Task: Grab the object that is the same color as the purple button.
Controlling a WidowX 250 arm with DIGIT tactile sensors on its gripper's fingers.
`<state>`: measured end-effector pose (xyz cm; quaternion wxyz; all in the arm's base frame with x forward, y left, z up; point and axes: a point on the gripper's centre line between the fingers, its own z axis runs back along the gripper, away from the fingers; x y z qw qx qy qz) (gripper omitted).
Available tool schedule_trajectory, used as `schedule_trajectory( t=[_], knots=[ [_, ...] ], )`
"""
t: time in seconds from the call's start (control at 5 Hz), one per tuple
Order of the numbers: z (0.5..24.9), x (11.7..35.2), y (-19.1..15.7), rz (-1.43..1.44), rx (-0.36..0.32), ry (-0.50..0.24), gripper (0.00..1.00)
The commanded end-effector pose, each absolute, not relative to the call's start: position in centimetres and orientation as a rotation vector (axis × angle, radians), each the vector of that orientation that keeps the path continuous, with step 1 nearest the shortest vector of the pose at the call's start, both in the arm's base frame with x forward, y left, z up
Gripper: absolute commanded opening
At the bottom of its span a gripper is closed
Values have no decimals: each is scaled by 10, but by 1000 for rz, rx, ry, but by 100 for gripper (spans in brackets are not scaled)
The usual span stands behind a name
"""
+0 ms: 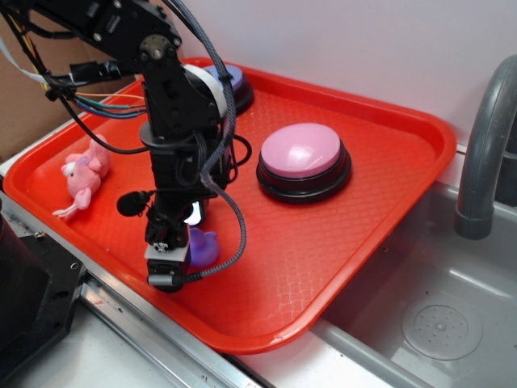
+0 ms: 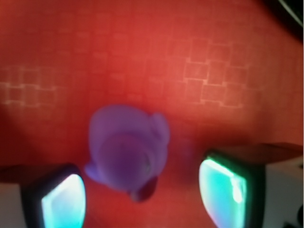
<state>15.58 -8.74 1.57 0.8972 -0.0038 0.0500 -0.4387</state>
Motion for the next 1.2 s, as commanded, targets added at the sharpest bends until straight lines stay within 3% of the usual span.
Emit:
schedule_trajectory(
  t=[0.0,0.2,0.4,0.6,1.0],
  knots=[
    [4,147,-101,-925,-35,83,43],
    [0,147,-101,-916,-36,83,0],
    [4,146,-99,-896,-8,91,0],
    [32,143,-85,-793,29,56,0],
    [118,139,-61,-460,102,-18,0]
  ],
)
